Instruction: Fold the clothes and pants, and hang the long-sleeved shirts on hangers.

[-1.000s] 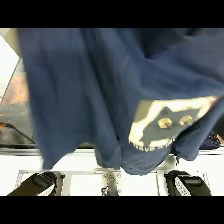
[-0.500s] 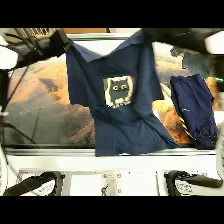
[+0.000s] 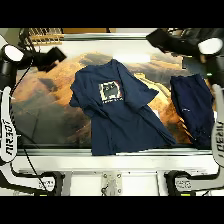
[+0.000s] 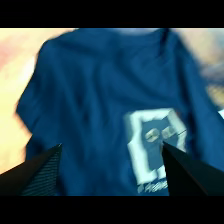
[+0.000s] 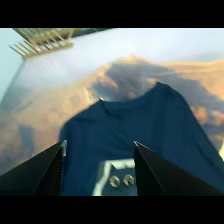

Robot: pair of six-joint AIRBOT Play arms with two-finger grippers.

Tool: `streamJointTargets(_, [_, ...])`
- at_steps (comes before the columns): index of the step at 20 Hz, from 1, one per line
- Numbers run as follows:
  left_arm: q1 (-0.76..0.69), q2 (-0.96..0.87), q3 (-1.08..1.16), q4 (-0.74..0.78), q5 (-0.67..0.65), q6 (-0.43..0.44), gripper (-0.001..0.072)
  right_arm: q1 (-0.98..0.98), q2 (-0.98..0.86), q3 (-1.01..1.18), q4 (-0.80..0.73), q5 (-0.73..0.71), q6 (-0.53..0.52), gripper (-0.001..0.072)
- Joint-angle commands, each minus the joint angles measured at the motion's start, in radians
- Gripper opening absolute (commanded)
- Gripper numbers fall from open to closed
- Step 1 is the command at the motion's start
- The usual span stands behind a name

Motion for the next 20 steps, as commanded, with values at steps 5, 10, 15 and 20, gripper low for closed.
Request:
streamJointTargets(5, [-0.039, -0.008, -0.461, -0.04, -0.082, 0.076, 0.0663, -0.106, 0.393, -0.507, -0.301, 0.211, 0.031, 0.045])
streamJointTargets(10, [-0.168, -0.009, -0.621, -0.087, 0.143, 0.116, 0.0663, -0.272, 0.612, -0.884, -0.303, 0.212, 0.064, 0.045])
streamJointTargets(15, [-0.192, -0.059, -0.588, -0.093, 0.174, 0.114, 0.0661, -0.568, 0.67, -1.086, -0.305, 0.299, 0.082, 0.0588])
streamJointTargets(20, [-0.187, -0.092, -0.478, -0.073, 0.117, 0.116, 0.0014, -0.738, 0.6, -1.222, -0.408, 0.328, 0.082, 0.0681])
